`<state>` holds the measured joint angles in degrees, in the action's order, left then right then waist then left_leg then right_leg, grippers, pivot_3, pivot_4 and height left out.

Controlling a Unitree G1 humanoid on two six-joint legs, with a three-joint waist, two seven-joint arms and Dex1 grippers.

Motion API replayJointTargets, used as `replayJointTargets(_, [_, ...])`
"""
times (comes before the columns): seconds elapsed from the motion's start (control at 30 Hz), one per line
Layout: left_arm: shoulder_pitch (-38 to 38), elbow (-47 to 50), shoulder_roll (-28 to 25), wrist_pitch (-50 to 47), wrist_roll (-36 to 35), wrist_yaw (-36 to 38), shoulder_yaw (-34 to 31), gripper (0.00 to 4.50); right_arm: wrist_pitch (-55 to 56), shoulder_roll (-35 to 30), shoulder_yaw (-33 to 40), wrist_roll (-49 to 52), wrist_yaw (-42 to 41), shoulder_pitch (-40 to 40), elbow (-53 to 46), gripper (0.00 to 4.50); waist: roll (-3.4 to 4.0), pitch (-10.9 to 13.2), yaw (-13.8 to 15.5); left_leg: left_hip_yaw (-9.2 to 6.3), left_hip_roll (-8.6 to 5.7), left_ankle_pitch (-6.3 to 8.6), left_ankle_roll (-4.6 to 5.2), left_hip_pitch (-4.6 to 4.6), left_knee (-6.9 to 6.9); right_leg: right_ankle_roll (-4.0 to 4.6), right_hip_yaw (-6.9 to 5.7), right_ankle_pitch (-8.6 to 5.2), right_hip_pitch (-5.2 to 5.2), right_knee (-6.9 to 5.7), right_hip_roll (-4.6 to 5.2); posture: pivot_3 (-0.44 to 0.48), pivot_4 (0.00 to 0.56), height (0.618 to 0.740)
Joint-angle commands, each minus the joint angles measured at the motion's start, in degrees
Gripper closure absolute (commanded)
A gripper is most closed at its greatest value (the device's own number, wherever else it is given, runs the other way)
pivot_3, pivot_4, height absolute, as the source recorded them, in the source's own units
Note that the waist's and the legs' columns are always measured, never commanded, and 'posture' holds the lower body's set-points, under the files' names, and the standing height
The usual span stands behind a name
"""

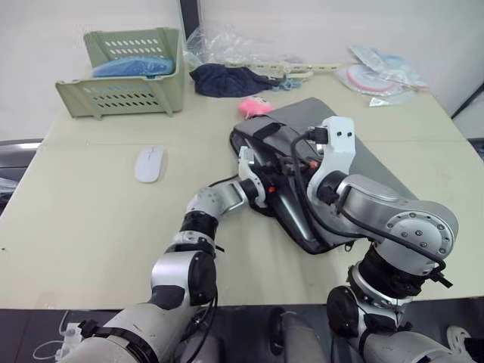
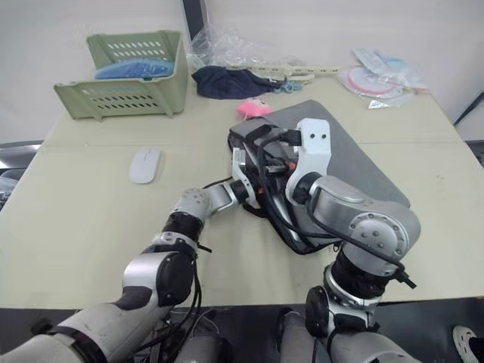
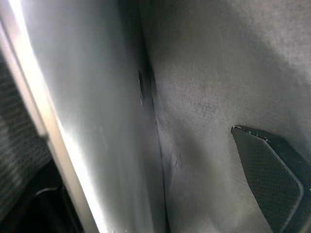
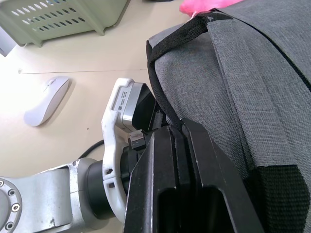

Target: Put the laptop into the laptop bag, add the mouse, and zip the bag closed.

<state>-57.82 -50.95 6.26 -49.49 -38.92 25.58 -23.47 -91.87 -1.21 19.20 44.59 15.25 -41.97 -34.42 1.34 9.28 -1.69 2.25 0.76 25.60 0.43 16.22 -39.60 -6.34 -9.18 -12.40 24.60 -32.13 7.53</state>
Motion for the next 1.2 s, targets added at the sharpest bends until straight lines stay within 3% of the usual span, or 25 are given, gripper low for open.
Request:
replayJointTargets(0.03, [2.5,2.9,-0.6,-4.7,-0.2,-0.9,1.2,0.03,-0.6,0.1,-0.1,1.3,1.1,0.0,-0.2,4.5,0.0,0.0,0.0,0.0,0.02,0.0,0.0,-0.01,0.01,0.0,0.0,0.0,0.02,0.0,-0.01,0.0,0.15,0.74])
replayJointTargets(1.2, [7.5,11.1,-1.6,-9.1,-0.8,-2.1,3.0,0.03,-0.6,-0.4,-0.3,1.1,0.7,0.3,-0.1,4.5,0.0,0.0,0.0,0.05,0.01,0.0,-0.01,-0.01,0.0,0.0,0.02,0.0,0.03,0.02,-0.01,0.0,0.15,0.74])
